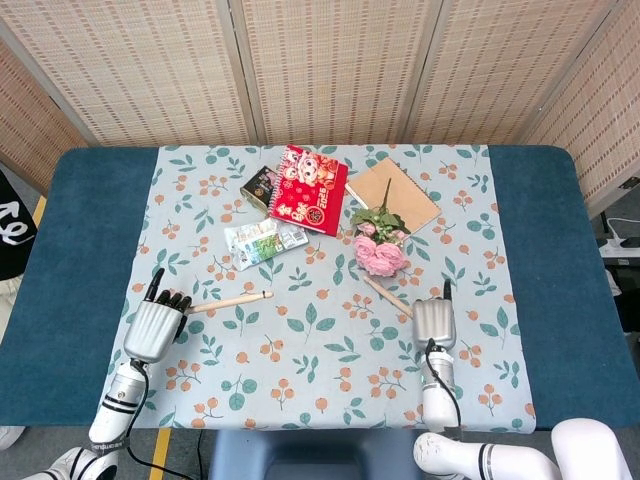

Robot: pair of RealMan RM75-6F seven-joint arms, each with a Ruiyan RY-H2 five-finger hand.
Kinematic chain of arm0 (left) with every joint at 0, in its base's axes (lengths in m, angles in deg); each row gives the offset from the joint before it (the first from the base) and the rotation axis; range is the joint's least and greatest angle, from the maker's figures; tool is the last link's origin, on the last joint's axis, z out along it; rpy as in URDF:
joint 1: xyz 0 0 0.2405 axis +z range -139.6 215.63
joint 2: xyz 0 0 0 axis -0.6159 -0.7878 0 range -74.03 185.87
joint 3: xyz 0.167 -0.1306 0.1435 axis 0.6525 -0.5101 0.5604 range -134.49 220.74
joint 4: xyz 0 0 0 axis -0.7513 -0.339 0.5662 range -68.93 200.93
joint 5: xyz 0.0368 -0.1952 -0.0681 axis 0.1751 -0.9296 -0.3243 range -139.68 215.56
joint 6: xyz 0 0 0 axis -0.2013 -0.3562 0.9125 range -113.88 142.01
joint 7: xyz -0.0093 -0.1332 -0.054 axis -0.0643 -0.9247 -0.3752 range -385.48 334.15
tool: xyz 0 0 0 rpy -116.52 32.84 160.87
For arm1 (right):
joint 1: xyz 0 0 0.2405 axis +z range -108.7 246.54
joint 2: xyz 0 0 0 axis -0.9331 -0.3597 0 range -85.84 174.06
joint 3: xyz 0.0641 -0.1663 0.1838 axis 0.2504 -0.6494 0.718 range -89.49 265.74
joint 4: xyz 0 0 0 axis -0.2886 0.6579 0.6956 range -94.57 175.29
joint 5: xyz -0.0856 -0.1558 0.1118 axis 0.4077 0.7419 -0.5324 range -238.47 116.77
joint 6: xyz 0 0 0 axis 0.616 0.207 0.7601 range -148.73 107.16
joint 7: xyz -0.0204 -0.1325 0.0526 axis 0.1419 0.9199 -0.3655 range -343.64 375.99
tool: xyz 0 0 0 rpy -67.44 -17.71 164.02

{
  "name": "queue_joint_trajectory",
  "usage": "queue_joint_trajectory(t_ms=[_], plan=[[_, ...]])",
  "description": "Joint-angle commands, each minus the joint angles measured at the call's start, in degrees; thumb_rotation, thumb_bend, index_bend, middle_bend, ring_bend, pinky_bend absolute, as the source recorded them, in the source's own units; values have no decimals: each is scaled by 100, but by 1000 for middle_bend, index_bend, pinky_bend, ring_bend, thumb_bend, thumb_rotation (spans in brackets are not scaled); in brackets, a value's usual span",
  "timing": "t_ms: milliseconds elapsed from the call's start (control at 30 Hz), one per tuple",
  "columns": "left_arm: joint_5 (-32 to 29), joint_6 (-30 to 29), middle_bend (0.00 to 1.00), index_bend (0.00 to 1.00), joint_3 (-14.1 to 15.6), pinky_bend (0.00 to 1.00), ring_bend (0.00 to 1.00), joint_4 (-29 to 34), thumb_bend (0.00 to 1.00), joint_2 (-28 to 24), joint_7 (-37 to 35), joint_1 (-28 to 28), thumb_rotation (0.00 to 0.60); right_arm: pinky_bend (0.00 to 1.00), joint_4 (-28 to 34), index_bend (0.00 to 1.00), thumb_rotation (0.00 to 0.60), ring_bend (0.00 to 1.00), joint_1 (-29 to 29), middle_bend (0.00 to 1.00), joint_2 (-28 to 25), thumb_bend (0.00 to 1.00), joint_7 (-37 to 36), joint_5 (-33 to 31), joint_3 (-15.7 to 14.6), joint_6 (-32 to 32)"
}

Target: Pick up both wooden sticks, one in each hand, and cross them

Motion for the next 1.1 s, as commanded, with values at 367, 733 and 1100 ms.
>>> queue_joint_trajectory(t_ms=[367, 733, 1100], plan=[[-419, 243, 857, 828, -255, 94, 475, 325, 533, -143, -162, -20, 600, 0, 999, 964, 600, 552, -378, 840, -849, 406, -1105, 1675, -658, -355], [-995, 914, 860, 829, -580, 100, 485, 1506, 532, -573, -200, -272, 600, 0, 1733, 965, 600, 552, -657, 841, -1152, 406, -2025, 3519, -1232, -631], [-1095, 1127, 862, 829, -624, 99, 485, 2827, 532, -370, 582, -633, 600, 0, 1898, 965, 600, 552, -555, 841, -680, 406, -1701, 4128, -1128, -218]])
